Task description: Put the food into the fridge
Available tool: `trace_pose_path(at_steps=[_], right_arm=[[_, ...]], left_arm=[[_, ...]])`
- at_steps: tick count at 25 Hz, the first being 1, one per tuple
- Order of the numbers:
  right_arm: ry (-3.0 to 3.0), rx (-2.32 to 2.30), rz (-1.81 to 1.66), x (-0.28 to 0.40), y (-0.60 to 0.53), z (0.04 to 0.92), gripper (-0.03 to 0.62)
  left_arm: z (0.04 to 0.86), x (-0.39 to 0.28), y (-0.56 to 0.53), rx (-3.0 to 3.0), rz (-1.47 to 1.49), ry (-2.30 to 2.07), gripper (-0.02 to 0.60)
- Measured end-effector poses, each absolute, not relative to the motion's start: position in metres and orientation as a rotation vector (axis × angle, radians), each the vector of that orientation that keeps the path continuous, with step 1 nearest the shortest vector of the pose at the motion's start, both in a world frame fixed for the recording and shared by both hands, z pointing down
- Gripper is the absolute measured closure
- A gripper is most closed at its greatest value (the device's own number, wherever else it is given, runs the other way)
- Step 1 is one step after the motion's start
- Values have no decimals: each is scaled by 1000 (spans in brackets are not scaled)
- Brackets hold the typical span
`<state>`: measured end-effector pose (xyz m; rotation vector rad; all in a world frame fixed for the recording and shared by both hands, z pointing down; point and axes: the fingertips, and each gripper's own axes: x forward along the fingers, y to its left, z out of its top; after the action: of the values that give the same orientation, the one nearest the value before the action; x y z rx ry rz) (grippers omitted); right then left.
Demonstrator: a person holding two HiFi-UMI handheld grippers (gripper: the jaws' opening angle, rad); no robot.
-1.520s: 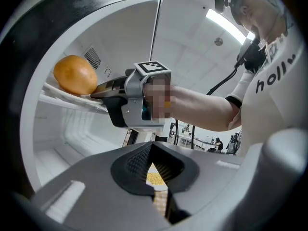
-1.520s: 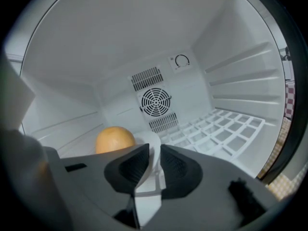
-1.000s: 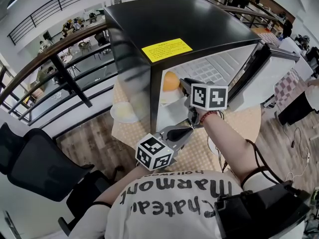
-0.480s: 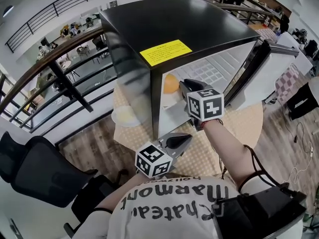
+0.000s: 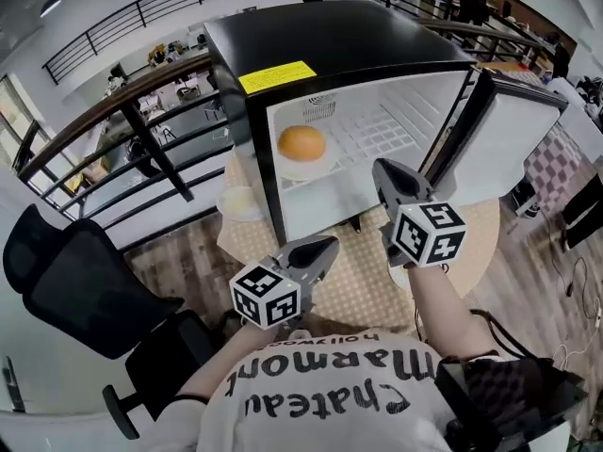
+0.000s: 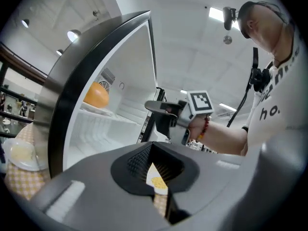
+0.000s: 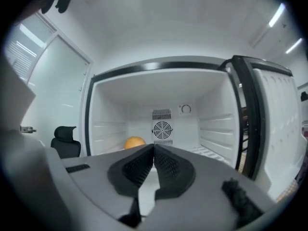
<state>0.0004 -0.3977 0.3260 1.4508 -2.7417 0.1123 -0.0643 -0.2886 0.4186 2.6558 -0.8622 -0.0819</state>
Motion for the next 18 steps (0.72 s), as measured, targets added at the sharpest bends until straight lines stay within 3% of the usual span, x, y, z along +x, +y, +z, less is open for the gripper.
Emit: trace_pose_path(at_steps=[10,18], right_arm=[[-2896,1172,228,122,-248,347,579],[-2917,1073,278,200,-172,356,579]], left_arm=[[386,8,-164,2447,-412,-1096,574],[382,53,-83,2387,-407,-1309,574]])
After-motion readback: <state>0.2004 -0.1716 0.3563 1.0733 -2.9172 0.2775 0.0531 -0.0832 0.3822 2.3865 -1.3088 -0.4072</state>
